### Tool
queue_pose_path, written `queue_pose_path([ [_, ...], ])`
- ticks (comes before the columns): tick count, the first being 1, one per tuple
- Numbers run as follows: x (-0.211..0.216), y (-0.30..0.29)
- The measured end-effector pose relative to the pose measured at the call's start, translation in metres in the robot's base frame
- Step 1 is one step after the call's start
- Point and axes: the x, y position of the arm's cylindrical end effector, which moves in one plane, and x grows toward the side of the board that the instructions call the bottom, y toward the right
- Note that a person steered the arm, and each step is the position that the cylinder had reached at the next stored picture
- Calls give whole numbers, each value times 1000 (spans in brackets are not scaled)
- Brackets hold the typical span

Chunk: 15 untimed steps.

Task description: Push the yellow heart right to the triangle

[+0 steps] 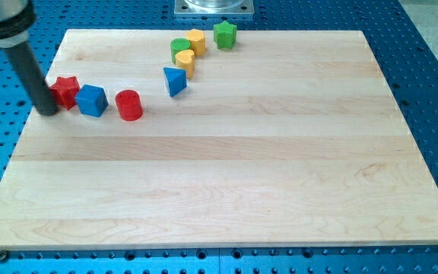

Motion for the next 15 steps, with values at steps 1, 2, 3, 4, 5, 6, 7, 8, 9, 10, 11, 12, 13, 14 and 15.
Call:
queue_pose_path([
  [1,-51,-5],
  [2,-88,36],
  [3,-92,55],
  [4,-91,55],
  [5,-91,54],
  [6,-93,82],
  [7,-84,120],
  [8,-118,132],
  [9,-123,159],
  [10,-123,162],
  [11,-123,162],
  [12,-128,162],
  [13,-127,164],
  [14,-120,200],
  [15,-114,237],
])
